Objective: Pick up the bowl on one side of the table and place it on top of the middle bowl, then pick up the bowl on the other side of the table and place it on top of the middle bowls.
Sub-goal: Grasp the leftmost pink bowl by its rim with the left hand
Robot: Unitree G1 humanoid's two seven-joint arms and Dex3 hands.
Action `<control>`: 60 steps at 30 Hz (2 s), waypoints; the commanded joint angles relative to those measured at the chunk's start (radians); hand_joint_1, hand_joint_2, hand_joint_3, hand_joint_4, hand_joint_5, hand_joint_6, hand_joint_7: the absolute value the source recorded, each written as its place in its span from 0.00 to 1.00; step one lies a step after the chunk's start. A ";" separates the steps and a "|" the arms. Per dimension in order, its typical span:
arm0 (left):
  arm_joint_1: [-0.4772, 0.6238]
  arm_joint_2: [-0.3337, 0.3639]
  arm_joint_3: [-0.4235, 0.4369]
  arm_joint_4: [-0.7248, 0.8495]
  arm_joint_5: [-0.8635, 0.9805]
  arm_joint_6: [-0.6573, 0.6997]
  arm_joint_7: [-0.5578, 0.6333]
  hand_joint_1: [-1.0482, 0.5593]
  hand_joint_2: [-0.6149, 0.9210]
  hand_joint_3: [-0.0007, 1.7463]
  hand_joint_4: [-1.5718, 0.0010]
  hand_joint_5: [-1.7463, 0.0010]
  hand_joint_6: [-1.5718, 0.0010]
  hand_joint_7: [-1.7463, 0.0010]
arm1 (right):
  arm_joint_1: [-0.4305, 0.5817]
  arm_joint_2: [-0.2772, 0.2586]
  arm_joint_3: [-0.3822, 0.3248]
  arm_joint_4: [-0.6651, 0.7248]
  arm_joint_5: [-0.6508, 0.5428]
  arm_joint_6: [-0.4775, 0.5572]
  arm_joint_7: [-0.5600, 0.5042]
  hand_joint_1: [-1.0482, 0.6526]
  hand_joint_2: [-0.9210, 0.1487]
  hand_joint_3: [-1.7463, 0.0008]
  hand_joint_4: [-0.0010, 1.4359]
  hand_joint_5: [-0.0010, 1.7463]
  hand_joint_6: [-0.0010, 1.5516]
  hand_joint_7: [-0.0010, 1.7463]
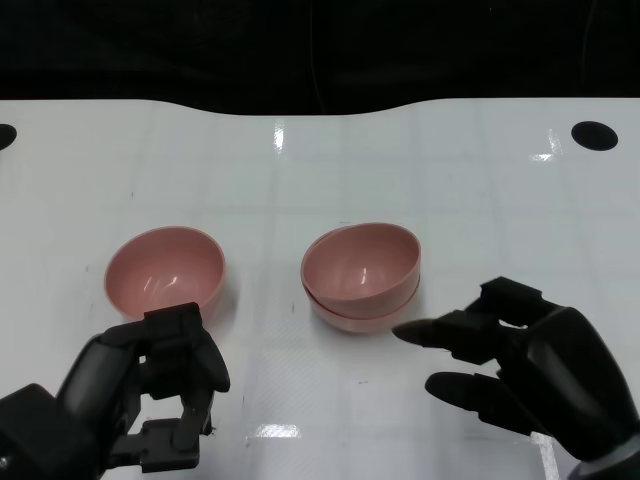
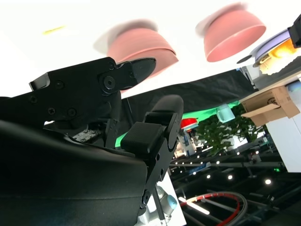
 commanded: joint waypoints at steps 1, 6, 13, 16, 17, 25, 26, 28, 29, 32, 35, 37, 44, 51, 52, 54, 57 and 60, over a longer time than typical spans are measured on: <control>-0.006 0.005 0.007 -0.004 0.016 0.006 0.020 0.61 0.64 0.79 0.45 0.02 0.45 0.13 | 0.027 -0.013 -0.033 -0.022 0.028 -0.021 0.011 0.53 0.08 0.96 0.54 0.64 0.62 0.22; -0.007 -0.002 0.018 -0.008 -0.013 0.008 0.014 0.61 0.66 0.77 0.46 0.03 0.45 0.14 | 0.070 -0.007 -0.069 -0.057 0.123 -0.025 0.072 0.54 0.52 0.41 0.58 0.70 0.65 0.30; -0.008 0.016 0.029 -0.010 0.005 -0.025 0.007 0.58 0.72 0.65 0.49 0.04 0.43 0.17 | 0.130 0.013 -0.112 -0.121 0.228 0.013 0.182 0.57 0.53 0.33 0.61 0.79 0.67 0.38; -0.009 0.040 0.034 -0.023 0.032 -0.046 0.005 0.57 0.74 0.63 0.50 0.04 0.44 0.17 | 0.142 0.038 -0.119 -0.123 0.237 0.029 0.189 0.58 0.59 0.24 0.60 0.93 0.65 0.46; -0.010 0.046 0.034 -0.022 0.047 -0.057 0.008 0.55 0.74 0.63 0.49 0.05 0.44 0.18 | 0.144 0.045 -0.121 -0.123 0.238 0.034 0.192 0.59 0.60 0.23 0.59 0.96 0.64 0.49; -0.035 0.102 0.090 -0.091 0.015 0.001 -0.023 0.50 0.80 0.47 0.53 0.17 0.49 0.42 | 0.145 0.066 -0.140 -0.107 0.269 0.040 0.227 0.58 0.68 0.09 0.62 1.00 0.53 0.80; -0.037 0.110 0.097 -0.104 0.010 0.012 -0.026 0.51 0.81 0.44 0.54 0.20 0.51 0.44 | 0.144 0.069 -0.142 -0.105 0.274 0.041 0.232 0.58 0.69 0.08 0.62 1.00 0.52 0.83; -0.045 0.128 0.103 -0.110 0.024 0.006 -0.031 0.51 0.82 0.41 0.54 0.22 0.54 0.44 | 0.142 0.073 -0.145 -0.104 0.281 0.044 0.239 0.58 0.69 0.07 0.63 1.00 0.52 0.84; -0.051 0.139 0.105 -0.111 0.034 0.003 -0.033 0.49 0.84 0.36 0.55 0.27 0.55 0.45 | 0.140 0.077 -0.145 -0.101 0.285 0.045 0.243 0.58 0.69 0.07 0.63 1.00 0.51 0.85; -0.062 0.163 0.107 -0.112 0.052 0.003 -0.040 0.49 0.88 0.29 0.56 0.32 0.54 0.51 | 0.137 0.083 -0.145 -0.094 0.292 0.045 0.250 0.57 0.70 0.06 0.64 1.00 0.51 0.85; -0.077 0.200 0.105 -0.105 0.084 -0.004 -0.053 0.47 0.93 0.17 0.58 0.48 0.51 0.80 | 0.135 0.085 -0.143 -0.087 0.296 0.045 0.257 0.57 0.71 0.05 0.64 1.00 0.51 0.85; -0.087 0.226 0.101 -0.093 0.119 -0.031 -0.058 0.47 0.97 0.09 0.57 0.54 0.48 0.91 | 0.139 0.088 -0.143 -0.088 0.296 0.044 0.260 0.58 0.71 0.05 0.63 1.00 0.51 0.85; -0.139 0.298 0.074 -0.100 0.285 -0.021 -0.051 0.41 0.99 0.01 0.57 0.68 0.50 0.99 | 0.144 0.094 -0.144 -0.096 0.290 0.055 0.267 0.58 0.72 0.06 0.62 1.00 0.52 0.84; -0.223 0.348 0.028 -0.049 0.471 -0.048 -0.037 0.38 0.96 0.00 0.60 0.73 0.52 1.00 | 0.148 0.101 -0.140 -0.108 0.276 0.071 0.271 0.57 0.72 0.05 0.62 1.00 0.52 0.83; -0.235 0.355 0.019 -0.034 0.502 -0.060 -0.028 0.38 0.96 0.00 0.59 0.73 0.52 1.00 | 0.148 0.103 -0.140 -0.108 0.275 0.070 0.268 0.57 0.72 0.05 0.62 1.00 0.52 0.83; -0.261 0.369 -0.001 -0.004 0.574 -0.081 -0.011 0.37 0.94 0.00 0.58 0.74 0.52 1.00 | 0.148 0.106 -0.141 -0.106 0.273 0.069 0.266 0.57 0.72 0.06 0.62 1.00 0.52 0.83; -0.284 0.377 -0.020 0.015 0.633 -0.079 -0.008 0.36 0.94 0.00 0.57 0.75 0.53 1.00 | 0.147 0.107 -0.141 -0.104 0.271 0.066 0.267 0.57 0.72 0.06 0.63 1.00 0.52 0.83; -0.315 0.393 -0.056 0.045 0.717 -0.073 -0.013 0.34 0.94 0.00 0.58 0.77 0.54 1.00 | 0.147 0.105 -0.142 -0.106 0.273 0.069 0.273 0.57 0.71 0.06 0.62 1.00 0.52 0.83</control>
